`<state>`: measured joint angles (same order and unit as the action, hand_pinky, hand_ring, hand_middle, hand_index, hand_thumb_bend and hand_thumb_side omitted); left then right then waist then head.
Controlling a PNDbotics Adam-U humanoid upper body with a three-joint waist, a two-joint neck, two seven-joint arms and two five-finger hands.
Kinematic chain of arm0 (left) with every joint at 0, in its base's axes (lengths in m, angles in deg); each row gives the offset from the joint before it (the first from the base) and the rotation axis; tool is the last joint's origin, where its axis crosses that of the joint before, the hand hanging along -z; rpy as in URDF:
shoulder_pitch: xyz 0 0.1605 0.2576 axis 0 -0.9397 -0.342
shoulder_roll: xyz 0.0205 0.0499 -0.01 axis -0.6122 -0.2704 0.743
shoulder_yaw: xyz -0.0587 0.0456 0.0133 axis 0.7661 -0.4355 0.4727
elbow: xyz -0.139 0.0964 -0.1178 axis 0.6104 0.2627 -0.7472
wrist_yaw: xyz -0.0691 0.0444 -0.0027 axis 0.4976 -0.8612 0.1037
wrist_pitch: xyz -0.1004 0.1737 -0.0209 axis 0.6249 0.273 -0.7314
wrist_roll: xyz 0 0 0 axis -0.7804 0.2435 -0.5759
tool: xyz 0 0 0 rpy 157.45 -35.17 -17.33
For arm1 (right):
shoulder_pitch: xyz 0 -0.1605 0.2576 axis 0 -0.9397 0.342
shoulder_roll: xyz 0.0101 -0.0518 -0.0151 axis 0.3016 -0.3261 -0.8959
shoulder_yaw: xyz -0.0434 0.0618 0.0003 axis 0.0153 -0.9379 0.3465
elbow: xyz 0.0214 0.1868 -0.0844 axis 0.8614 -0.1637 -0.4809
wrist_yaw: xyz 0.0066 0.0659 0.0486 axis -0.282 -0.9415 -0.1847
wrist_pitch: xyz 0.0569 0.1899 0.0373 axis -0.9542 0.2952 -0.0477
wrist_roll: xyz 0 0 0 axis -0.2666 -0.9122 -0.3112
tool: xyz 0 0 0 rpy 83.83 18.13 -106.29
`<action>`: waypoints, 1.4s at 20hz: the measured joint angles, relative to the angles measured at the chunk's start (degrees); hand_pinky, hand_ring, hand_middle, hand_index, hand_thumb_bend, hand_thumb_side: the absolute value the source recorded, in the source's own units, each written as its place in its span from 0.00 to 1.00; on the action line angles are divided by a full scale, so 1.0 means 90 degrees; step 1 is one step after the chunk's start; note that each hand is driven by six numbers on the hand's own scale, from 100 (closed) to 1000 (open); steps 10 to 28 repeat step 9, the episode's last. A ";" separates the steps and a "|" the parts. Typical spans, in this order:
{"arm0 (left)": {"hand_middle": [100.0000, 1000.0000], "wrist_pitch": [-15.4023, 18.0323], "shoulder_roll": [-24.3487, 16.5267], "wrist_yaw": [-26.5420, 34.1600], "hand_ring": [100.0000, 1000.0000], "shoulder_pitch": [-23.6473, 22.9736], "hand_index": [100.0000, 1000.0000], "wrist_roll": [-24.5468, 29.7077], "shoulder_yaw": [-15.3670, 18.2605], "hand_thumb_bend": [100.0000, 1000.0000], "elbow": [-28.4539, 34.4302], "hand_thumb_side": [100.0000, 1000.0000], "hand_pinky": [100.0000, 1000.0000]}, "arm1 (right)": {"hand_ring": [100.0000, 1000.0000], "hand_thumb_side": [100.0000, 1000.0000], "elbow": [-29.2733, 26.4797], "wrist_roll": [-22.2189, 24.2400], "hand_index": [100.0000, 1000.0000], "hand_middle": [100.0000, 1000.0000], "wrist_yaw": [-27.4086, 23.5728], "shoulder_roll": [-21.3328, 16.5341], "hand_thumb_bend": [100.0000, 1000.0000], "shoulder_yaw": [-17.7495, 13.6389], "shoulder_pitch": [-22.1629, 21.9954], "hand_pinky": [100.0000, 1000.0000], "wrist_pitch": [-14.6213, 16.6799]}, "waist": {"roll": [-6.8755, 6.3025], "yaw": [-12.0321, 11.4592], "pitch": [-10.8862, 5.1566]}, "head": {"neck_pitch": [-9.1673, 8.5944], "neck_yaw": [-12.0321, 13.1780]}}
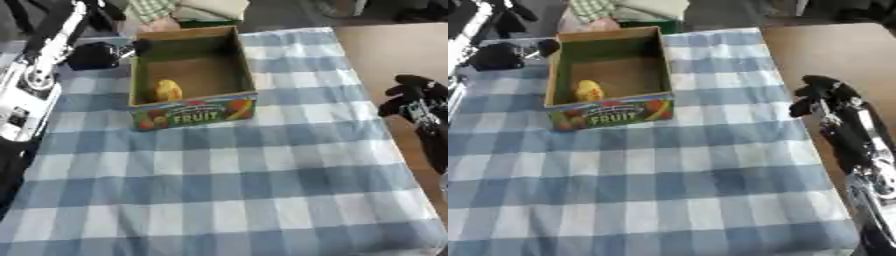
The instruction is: Pick up objects on the table and place them in the box.
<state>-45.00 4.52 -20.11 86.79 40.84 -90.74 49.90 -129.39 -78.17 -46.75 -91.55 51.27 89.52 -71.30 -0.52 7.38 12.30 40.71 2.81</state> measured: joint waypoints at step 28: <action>0.51 -0.0427 0.0246 0.1764 0.49 -0.1199 0.59 -0.1195 0.0842 0.62 0.0473 0.50 0.56 | 0.52 0.41 0.0001 -0.0018 0.75 0.56 0.0000 0.0000 0.00 -0.0008 -0.0012 0.53 0.0002 | 0.0040 -0.0123 -0.0002 | 0.0000 -0.0060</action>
